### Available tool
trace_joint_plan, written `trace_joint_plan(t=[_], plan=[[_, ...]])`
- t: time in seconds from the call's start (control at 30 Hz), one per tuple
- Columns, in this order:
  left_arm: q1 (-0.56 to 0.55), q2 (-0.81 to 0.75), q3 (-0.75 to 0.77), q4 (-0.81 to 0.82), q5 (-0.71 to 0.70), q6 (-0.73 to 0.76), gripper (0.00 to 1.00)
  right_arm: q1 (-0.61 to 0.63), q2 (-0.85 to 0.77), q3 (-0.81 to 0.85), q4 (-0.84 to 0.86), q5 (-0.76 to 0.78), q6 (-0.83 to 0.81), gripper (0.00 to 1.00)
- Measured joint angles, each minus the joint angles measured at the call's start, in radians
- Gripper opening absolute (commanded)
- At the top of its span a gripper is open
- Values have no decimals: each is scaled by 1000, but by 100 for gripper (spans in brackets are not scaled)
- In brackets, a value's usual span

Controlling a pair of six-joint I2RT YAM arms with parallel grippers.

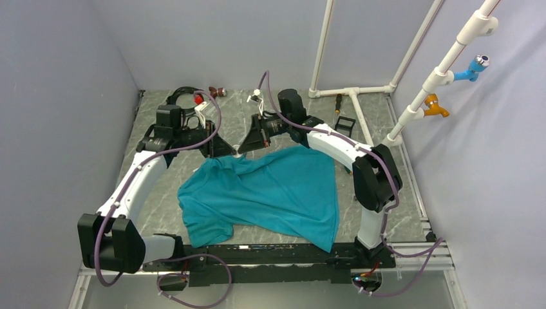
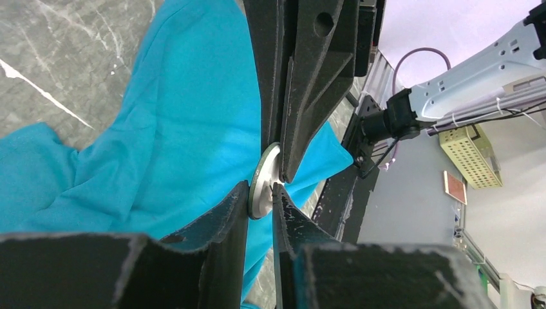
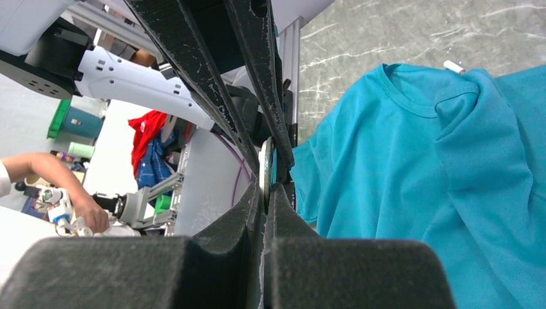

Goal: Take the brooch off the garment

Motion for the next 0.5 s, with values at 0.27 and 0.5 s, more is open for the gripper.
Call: trace_joint_plan(t=[0.27,0.5], plan=[[-5,-14,0,-6,-53,-1,20,0,13,0,32,0,24,0],[-7,-27,6,-26,-93,12,18,2,22,0,61,2,39,0]])
